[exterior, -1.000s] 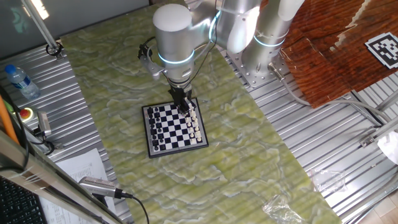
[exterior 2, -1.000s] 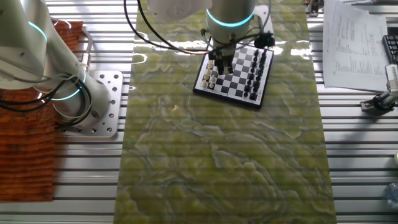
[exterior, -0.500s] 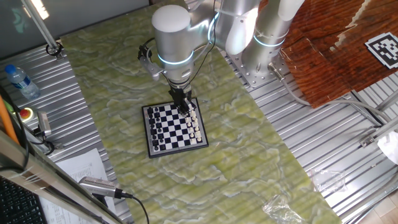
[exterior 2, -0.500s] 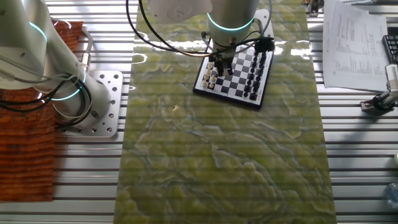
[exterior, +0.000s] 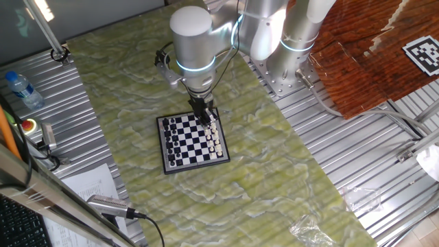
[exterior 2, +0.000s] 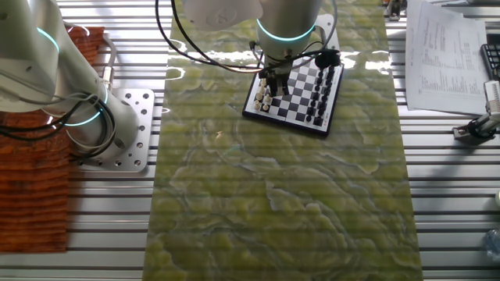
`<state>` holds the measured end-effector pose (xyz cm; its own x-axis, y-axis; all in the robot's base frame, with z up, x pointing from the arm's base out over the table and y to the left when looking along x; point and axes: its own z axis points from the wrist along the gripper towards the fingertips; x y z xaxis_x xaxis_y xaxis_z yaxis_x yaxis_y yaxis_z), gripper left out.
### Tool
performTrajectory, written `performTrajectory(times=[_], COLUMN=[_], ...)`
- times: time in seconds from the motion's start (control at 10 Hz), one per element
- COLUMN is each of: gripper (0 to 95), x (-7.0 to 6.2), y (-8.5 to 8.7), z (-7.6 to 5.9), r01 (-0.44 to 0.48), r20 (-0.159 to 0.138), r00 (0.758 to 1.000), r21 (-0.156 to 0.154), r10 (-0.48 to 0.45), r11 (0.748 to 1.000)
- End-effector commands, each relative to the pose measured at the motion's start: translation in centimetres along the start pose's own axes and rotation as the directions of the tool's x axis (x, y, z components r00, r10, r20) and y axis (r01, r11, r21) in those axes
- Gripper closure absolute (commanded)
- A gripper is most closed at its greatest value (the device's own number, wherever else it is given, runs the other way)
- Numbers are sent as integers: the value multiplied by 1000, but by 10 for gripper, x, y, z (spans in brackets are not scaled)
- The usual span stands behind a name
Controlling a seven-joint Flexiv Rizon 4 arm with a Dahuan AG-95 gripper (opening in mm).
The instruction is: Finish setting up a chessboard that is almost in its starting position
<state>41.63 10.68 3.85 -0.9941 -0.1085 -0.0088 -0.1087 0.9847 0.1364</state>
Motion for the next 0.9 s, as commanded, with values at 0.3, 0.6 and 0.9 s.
performTrajectory(times=[0.3,0.6,0.9], gripper=[950,950,950], x=[-1,-1,-1], y=[-5,-7,-7], z=[-4,-5,-4], r01=[12,16,17], r20=[4,6,6], r00=[1000,1000,1000], r21=[11,7,8], r10=[-12,-16,-17], r11=[1000,1000,1000])
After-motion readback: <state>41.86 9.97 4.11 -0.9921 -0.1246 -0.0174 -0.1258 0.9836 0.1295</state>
